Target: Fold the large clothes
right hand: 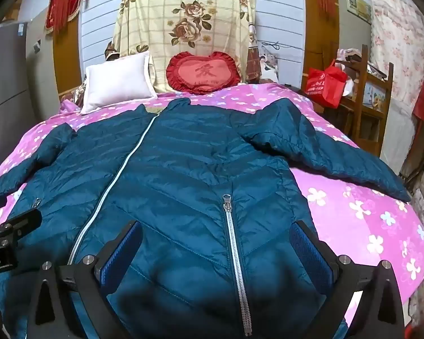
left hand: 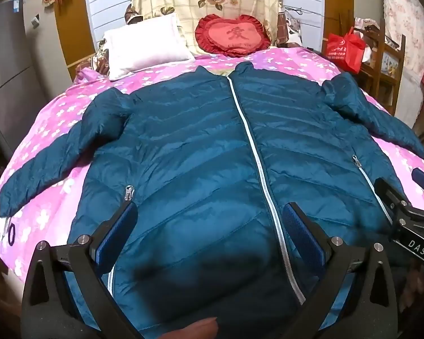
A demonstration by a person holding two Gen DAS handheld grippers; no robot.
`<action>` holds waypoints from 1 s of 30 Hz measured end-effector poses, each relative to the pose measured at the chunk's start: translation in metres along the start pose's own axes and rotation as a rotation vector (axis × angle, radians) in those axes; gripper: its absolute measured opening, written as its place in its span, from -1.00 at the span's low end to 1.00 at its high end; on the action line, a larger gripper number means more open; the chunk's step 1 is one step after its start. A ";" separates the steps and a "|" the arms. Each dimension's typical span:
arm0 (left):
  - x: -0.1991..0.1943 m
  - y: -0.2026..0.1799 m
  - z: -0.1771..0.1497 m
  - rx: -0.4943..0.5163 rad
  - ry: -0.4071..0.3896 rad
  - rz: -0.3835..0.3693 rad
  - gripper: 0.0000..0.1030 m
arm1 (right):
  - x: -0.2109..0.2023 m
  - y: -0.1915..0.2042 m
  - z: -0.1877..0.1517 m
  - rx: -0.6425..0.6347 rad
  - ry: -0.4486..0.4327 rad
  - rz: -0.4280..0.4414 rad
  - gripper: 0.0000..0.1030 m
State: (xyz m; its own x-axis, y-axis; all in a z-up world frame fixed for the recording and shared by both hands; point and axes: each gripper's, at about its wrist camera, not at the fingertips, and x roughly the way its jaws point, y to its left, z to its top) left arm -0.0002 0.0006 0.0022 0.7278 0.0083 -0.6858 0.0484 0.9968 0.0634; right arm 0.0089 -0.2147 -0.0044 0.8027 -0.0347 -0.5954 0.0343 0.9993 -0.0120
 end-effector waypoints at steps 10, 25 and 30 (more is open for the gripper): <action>0.015 0.012 -0.006 -0.055 0.053 -0.036 0.99 | 0.001 -0.002 0.003 0.011 0.015 -0.009 1.00; 0.023 0.029 0.000 -0.132 0.059 -0.036 0.99 | 0.004 0.004 0.000 0.026 0.042 -0.047 1.00; 0.037 0.035 -0.002 -0.089 0.091 -0.077 0.95 | 0.004 0.001 -0.001 0.029 0.053 -0.055 1.00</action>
State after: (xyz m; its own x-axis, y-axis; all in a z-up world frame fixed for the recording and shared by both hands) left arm 0.0268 0.0357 -0.0223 0.6591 -0.0653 -0.7492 0.0382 0.9978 -0.0534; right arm 0.0118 -0.2140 -0.0078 0.7667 -0.0886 -0.6358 0.0957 0.9951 -0.0232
